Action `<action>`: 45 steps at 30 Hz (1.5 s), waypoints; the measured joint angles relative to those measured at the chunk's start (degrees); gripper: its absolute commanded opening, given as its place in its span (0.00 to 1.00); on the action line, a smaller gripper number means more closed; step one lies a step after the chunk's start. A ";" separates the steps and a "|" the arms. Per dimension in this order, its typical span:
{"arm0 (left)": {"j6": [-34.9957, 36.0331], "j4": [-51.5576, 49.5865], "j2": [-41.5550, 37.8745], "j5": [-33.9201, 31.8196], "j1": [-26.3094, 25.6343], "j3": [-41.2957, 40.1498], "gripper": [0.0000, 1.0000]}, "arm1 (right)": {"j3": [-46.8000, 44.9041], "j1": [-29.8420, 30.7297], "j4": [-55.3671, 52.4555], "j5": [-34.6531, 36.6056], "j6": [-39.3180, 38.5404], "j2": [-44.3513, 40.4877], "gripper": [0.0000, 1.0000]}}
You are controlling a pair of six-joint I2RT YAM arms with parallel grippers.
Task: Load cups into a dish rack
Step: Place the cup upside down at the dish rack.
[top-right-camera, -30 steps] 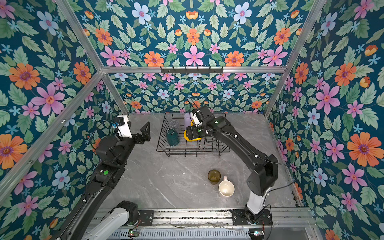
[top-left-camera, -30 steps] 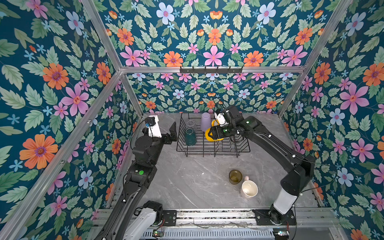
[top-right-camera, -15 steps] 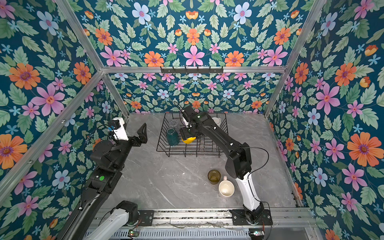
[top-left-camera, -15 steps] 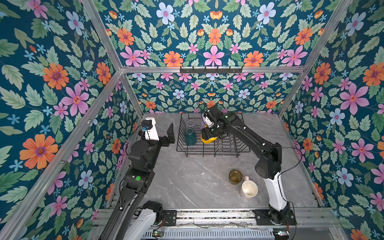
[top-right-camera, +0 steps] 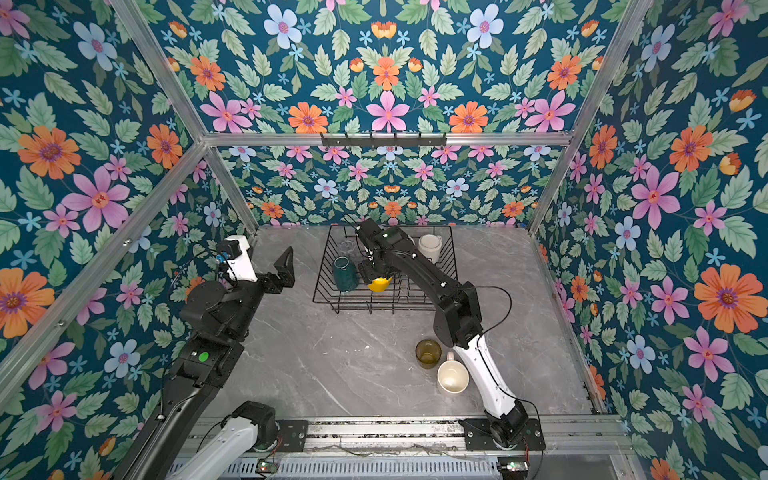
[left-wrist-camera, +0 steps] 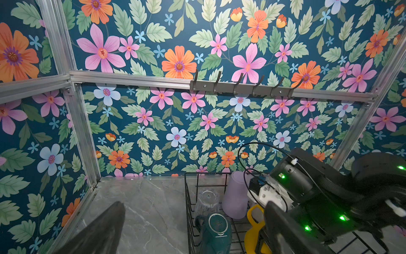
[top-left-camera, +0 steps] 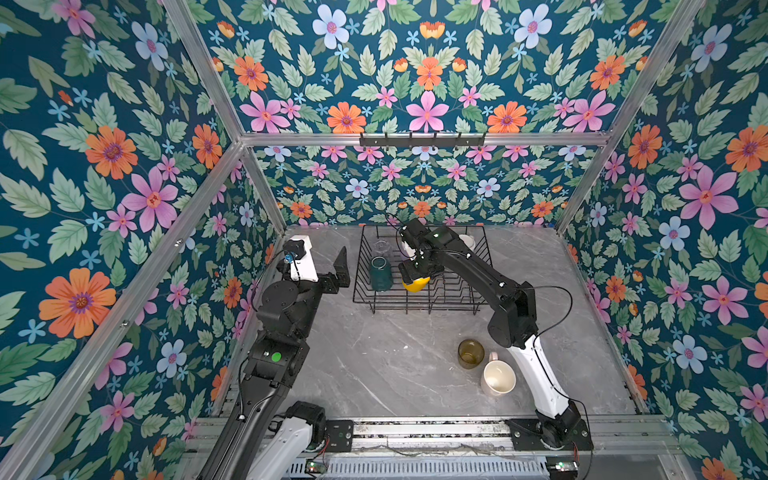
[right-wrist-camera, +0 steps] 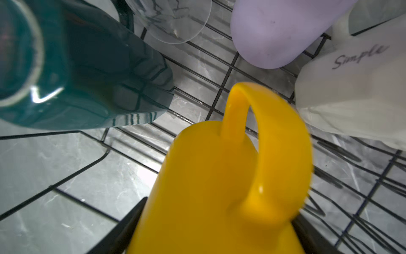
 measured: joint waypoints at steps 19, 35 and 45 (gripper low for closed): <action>-0.02 -0.15 0.59 0.24 0.00 -0.07 1.00 | 4.83 0.00 -1.88 0.72 -0.17 5.97 0.42; -0.02 -0.15 0.63 0.68 0.00 -0.07 1.00 | 4.79 0.00 -1.68 -2.29 0.00 5.14 0.81; -0.04 -0.15 0.66 0.94 0.00 -0.07 1.00 | 4.79 0.00 -1.60 -2.82 0.09 4.96 0.87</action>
